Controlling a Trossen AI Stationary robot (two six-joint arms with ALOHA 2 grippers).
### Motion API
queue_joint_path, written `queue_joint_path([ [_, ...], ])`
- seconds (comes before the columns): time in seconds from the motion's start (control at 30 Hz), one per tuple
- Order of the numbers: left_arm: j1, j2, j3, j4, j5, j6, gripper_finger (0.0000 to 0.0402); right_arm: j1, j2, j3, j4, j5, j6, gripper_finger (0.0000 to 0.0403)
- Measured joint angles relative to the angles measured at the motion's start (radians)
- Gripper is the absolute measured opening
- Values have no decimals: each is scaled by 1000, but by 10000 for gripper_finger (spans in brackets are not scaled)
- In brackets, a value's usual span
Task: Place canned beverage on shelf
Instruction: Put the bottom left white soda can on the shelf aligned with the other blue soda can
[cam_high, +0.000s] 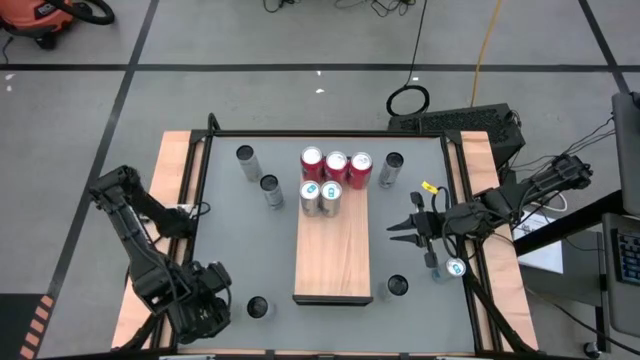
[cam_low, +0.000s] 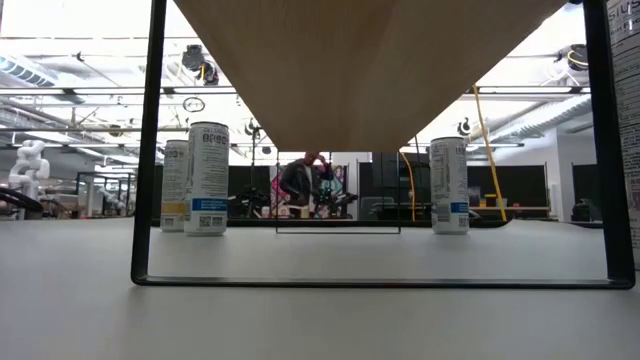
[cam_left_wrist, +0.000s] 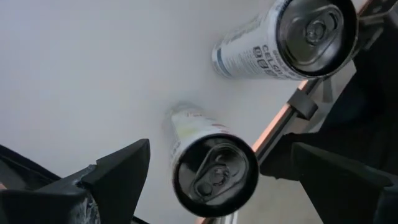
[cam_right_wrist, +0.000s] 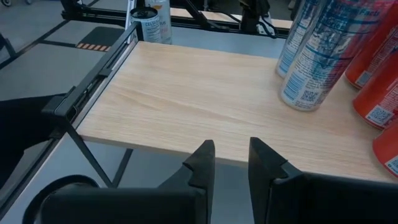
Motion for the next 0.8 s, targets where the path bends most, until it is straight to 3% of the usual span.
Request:
queue_joint_path([
  [0.2, -25, 33, 0, -39, -34, -25, 388, 0, 0, 0, 3, 0, -4, 38],
  [0.8, -37, 153, 0, -27, 16, -64, 388, 0, 0, 0, 3, 0, -12, 38],
])
